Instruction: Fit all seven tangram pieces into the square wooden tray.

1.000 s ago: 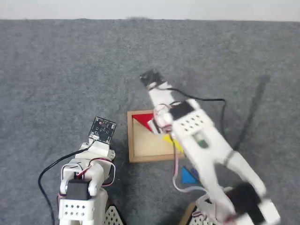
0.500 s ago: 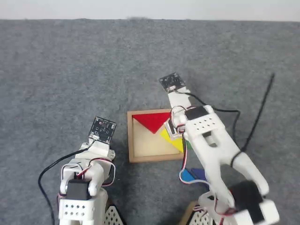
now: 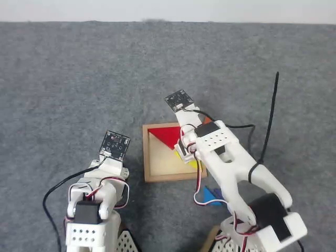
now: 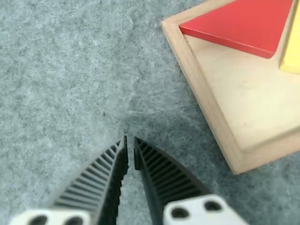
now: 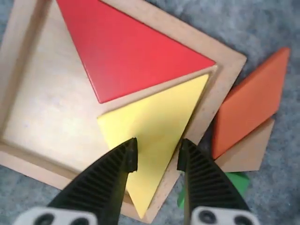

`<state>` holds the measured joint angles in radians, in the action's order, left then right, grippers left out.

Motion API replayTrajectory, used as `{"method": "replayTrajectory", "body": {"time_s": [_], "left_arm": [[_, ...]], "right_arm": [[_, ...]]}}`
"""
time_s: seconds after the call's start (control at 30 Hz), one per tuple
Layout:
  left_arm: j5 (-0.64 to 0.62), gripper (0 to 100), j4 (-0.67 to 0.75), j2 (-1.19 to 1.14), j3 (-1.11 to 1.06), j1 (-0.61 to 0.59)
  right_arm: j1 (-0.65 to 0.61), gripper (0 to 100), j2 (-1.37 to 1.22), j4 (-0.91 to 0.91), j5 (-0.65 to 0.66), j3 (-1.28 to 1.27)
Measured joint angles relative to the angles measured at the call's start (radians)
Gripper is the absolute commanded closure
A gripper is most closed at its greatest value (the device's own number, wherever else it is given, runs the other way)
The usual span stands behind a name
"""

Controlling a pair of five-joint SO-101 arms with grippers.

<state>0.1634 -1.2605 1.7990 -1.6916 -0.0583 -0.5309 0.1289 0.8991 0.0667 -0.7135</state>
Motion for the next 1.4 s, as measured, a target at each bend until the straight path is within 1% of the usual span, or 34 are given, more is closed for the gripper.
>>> {"method": "replayTrajectory", "body": {"time_s": [0.33, 0.4, 0.5, 0.67, 0.77, 0.9, 1.03, 1.3, 1.4], "left_arm": [[0.0, 98, 0.0, 0.0, 0.0, 0.0], [0.0, 98, 0.0, 0.0, 0.0, 0.0], [0.0, 98, 0.0, 0.0, 0.0, 0.0], [0.0, 98, 0.0, 0.0, 0.0, 0.0], [0.0, 98, 0.0, 0.0, 0.0, 0.0], [0.0, 98, 0.0, 0.0, 0.0, 0.0], [0.0, 98, 0.0, 0.0, 0.0, 0.0], [0.0, 98, 0.0, 0.0, 0.0, 0.0], [0.0, 98, 0.0, 0.0, 0.0, 0.0]], "right_arm": [[-0.003, 85.9, 0.0, 0.008, 0.0, 0.028], [-0.023, 85.9, 0.0, 0.049, 0.0, 0.028], [-0.074, 86.0, 0.0, 0.049, 0.0, 0.028], [-0.081, 94.2, -0.046, 0.015, 0.002, 0.041], [-0.083, 94.6, -0.13, 0.009, 0.002, 0.117], [-0.041, 94.6, -0.19, 0.009, 0.002, 0.176], [0.003, 94.6, -0.206, 0.009, -0.002, 0.184], [0.015, 95.0, -0.213, 0.006, 0.015, 0.196], [0.021, 94.7, -0.155, 0.008, 0.017, 0.187]]}}
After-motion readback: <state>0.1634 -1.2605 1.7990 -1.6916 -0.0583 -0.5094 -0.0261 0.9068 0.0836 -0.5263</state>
